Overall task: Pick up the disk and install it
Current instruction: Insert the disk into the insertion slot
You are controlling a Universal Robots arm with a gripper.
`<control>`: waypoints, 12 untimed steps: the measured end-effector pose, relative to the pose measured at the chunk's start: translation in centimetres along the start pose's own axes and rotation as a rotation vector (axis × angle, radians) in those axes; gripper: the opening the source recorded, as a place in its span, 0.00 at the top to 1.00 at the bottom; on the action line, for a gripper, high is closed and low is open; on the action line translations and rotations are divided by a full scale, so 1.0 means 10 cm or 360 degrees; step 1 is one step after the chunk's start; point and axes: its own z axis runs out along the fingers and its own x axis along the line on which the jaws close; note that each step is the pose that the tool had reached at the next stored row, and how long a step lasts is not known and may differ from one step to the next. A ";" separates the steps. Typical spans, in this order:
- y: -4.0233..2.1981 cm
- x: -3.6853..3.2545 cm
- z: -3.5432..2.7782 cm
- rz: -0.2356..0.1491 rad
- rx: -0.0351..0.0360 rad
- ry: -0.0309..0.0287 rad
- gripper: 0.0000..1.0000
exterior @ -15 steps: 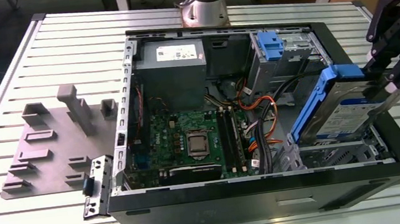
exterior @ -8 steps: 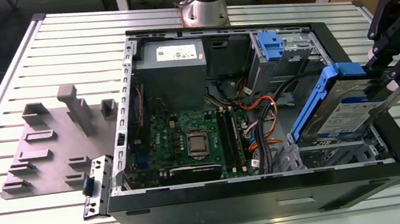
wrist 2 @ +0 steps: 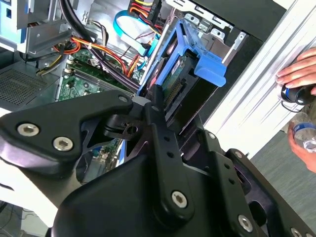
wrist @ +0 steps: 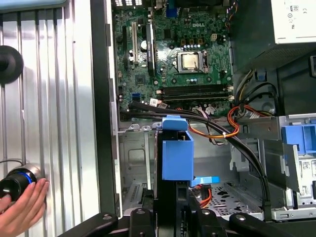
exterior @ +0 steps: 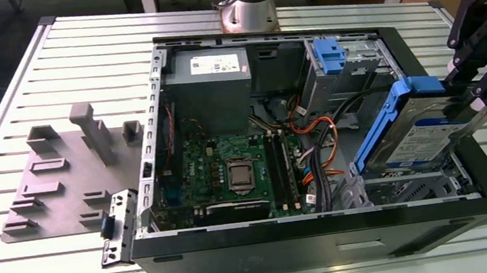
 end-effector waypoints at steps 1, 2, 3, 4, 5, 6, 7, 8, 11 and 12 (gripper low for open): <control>0.000 0.000 0.000 0.0000 0.0000 0.00000 0.65; 0.000 0.000 0.000 0.0000 0.0000 -0.00001 0.65; 0.000 0.000 0.000 0.0000 0.0000 0.00000 0.65; 0.000 0.000 0.000 0.0000 -0.0001 0.00001 0.65; 0.000 0.000 0.000 0.0000 -0.0001 0.00000 0.65; 0.000 0.000 0.000 0.0000 -0.0001 0.00000 0.65; 0.000 0.000 0.000 0.0000 -0.0001 0.00001 0.65; 0.000 0.000 -0.001 0.0000 -0.0001 0.00001 0.65; 0.000 0.000 -0.005 0.0000 -0.0001 0.00000 0.65; 0.000 0.000 -0.005 0.0000 -0.0001 -0.00001 0.65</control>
